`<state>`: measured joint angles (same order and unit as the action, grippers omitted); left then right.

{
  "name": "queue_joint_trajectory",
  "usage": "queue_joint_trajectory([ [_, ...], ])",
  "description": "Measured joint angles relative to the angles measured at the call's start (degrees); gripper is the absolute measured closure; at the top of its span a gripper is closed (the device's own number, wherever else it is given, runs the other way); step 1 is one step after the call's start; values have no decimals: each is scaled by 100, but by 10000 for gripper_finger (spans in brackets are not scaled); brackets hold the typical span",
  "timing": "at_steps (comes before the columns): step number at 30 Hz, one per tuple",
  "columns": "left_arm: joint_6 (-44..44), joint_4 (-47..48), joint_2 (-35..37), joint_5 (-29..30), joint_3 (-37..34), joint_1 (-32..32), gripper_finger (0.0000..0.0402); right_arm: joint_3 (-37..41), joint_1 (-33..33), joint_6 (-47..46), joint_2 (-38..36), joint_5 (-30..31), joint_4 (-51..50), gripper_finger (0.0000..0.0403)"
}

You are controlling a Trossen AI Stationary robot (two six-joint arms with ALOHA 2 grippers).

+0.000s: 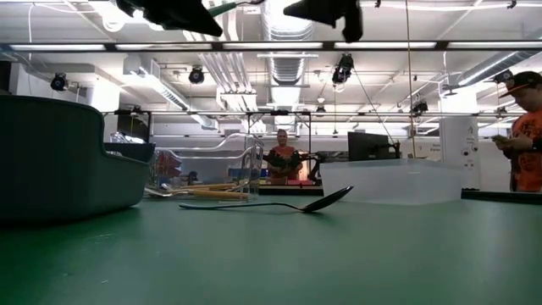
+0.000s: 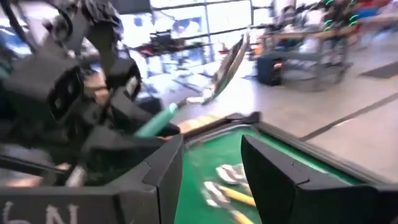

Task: Sort silverware by color (type)
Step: Put the light blue spoon into the gray bin

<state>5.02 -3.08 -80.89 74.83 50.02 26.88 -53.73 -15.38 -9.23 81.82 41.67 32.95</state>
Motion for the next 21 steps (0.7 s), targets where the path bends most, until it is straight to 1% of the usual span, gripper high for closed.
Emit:
queue_joint_trajectory([
  [2,0,26,-137,142,41,11,357,73,182,-304,0,-425,190,250],
  [3,0,27,-203,221,77,12,357,78,259,-463,0,-543,240,250],
  [6,-2,23,-326,338,138,24,357,80,408,-717,0,-577,261,250],
  [10,0,35,-408,369,182,35,357,83,477,-726,7,-765,355,250],
  [13,13,37,-399,426,182,35,357,83,480,-681,7,-782,378,250],
  [18,70,16,-413,428,182,33,357,83,483,-665,7,-784,436,250],
  [21,315,0,-421,315,180,30,357,83,526,-665,7,-784,609,250],
])
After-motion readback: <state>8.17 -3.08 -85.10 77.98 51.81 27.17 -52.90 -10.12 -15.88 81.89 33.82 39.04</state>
